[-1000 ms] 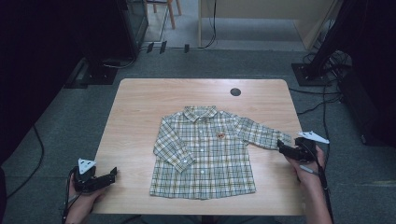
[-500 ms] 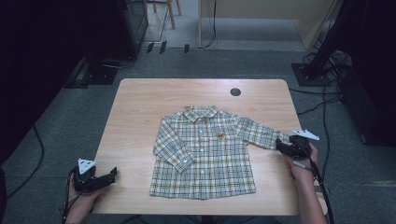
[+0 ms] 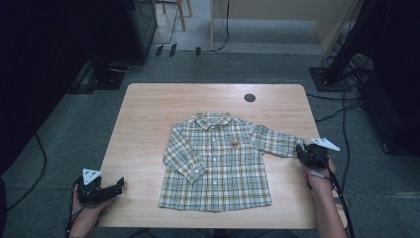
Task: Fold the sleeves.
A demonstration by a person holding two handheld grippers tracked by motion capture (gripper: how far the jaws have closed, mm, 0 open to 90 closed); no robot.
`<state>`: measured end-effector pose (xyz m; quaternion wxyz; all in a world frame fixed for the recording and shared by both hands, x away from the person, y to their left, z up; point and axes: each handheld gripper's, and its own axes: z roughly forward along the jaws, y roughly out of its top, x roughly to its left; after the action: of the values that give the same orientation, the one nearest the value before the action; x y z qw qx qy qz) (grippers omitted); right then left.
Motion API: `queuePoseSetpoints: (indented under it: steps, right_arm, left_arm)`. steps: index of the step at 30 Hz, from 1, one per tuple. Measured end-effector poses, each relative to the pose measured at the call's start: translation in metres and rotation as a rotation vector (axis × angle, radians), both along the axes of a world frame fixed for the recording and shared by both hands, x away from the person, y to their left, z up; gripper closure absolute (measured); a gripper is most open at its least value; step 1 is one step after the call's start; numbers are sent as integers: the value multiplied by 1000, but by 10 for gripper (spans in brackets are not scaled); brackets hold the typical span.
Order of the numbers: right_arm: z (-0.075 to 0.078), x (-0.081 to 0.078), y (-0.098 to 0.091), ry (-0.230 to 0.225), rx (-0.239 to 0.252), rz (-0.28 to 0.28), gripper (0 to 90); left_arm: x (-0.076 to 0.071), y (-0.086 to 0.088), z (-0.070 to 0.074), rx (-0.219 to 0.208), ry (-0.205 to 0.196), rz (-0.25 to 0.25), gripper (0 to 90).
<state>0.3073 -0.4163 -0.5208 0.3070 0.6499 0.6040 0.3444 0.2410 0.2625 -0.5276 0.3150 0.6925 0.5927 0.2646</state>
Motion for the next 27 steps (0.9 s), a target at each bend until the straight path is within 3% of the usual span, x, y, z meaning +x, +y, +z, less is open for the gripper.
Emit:
queuePoseSetpoints:
  steps: [5, 10, 14, 21, 27]
  right_arm:
    - [18, -2, 9, -63, 41, 25, 742]
    - [34, -6, 34, -105, 73, 119, 744]
    - [38, -10, 54, -111, 80, 193, 744]
    - [37, -22, 97, -109, 14, 351, 742]
    - [35, -33, 124, -97, -5, 471, 742]
  left_arm:
    - [0, 0, 0, 5, 1, 0, 97]
    - [0, 0, 0, 6, 1, 0, 97]
    - [0, -1, 0, 7, 1, 1, 97]
    - [0, 0, 0, -3, -1, 2, 97]
    - [0, 0, 0, -1, 0, 1, 98]
